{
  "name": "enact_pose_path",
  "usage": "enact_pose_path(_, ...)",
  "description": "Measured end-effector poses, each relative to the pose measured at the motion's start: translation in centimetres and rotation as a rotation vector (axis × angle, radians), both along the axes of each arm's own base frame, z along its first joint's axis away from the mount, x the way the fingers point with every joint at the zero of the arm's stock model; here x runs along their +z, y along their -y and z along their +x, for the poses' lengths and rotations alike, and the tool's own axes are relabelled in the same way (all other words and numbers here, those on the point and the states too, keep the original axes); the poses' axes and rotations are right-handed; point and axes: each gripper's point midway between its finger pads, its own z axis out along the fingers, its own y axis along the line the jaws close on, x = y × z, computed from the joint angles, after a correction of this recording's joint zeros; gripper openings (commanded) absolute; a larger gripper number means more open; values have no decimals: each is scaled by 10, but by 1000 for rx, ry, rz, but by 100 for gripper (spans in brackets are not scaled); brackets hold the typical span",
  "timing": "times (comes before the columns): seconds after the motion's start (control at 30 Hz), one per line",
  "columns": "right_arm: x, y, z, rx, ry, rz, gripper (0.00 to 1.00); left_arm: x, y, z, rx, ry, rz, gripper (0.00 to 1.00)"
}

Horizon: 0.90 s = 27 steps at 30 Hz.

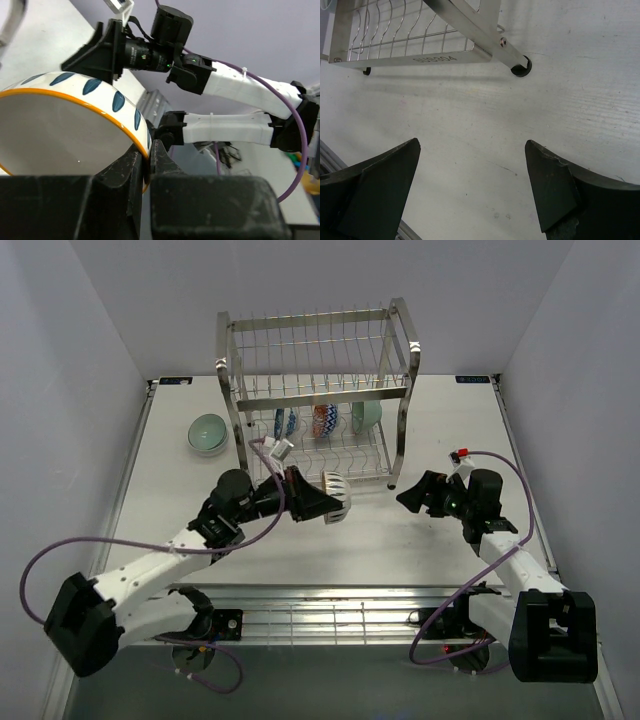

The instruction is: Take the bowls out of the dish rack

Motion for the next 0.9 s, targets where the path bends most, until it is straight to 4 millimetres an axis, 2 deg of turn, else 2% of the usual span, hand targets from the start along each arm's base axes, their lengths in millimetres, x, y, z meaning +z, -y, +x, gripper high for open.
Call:
enact_pose_path(0.07, 0, 0, 0, 0, 0, 0, 91, 7, -18, -5, 70, 30, 39, 0)
enact_pose_path(0.17, 0, -1, 0, 3, 0, 0, 91, -3, -47, -2, 216, 13, 129, 0)
enact_pose_path(0.37, 0, -2, -1, 6, -1, 0, 91, -56, -123, 21, 617, -143, 428, 0)
enact_pose_path(0.5, 0, -2, -1, 6, 0, 0, 91, -79, -168, 25, 809, -198, 589, 0)
enact_pose_path(0.63, 0, -2, -1, 8, 0, 2, 91, -77, -203, 32, 976, -194, 677, 0)
enact_pose_path(0.73, 0, -2, -1, 9, -1, 3, 91, -71, -219, 46, 1077, -181, 704, 0)
enact_pose_path(0.9, 0, -3, -2, 14, -2, 6, 91, -78, -252, 87, 1211, -237, 719, 0)
